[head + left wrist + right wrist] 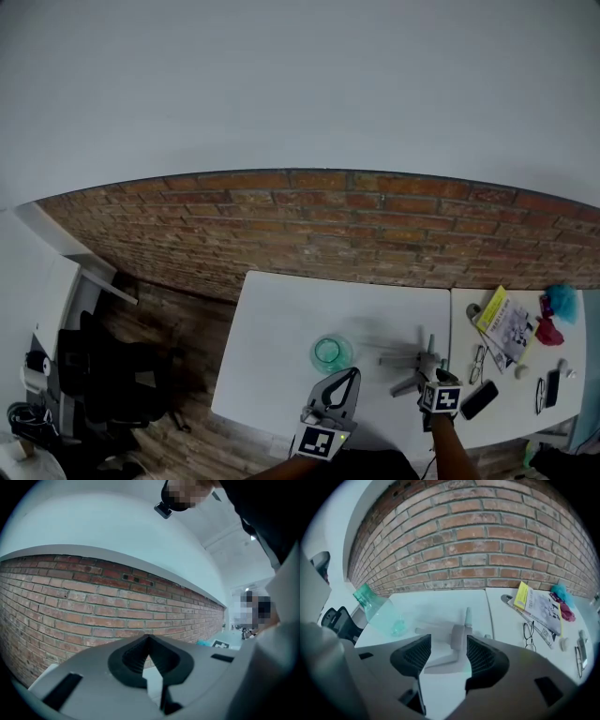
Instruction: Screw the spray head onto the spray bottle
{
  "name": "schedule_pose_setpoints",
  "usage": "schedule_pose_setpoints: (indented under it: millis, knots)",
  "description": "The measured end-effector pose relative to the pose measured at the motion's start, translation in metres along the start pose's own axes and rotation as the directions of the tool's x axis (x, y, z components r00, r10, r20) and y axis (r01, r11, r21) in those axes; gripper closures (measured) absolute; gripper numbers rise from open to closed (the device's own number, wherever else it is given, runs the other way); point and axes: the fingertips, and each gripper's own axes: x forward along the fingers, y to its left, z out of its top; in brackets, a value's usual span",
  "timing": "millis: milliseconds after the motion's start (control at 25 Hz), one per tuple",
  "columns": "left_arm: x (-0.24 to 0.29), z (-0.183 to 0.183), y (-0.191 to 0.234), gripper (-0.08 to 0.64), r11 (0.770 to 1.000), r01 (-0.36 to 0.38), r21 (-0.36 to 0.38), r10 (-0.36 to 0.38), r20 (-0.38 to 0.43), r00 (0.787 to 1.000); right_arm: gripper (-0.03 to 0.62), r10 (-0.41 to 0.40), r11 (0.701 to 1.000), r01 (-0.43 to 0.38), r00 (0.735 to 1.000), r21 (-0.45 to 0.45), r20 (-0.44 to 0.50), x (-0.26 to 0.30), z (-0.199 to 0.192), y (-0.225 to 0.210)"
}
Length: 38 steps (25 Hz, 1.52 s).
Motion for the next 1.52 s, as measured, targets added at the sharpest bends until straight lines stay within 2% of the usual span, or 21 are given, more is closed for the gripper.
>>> schedule_pose_setpoints:
  millis: [200, 600, 1240, 1520]
  knots:
    - [0.000, -0.009, 0.002, 0.560, 0.999, -0.022, -0.029, 0.021, -0.026, 0.999, 0.370, -0.048, 0.999, 0.047, 0.993, -0.008, -0.104, 0.030, -0.020, -0.020]
    - [0.007, -0.014, 0.002, 0.561, 0.999, -0.029, -0.035, 0.027, -0.048, 0.998, 0.337, -0.048, 0.999, 0.043, 0.973, -0.029, -0.224, 0.065, -0.039, -0.033]
    - [0.004, -0.028, 0.004, 0.561, 0.998, -0.054, -0.037, 0.051, -0.089, 0.995, 0.337, -0.064, 0.998, 0.053, 0.952, -0.045, -0.298, 0.090, -0.062, -0.039]
    - [0.005, -0.030, 0.001, 0.561, 0.998, -0.056, -0.028, 0.053, -0.098, 0.994, 0.339, -0.108, 0.993, 0.087, 0.944, -0.081, -0.312, 0.093, -0.063, -0.044]
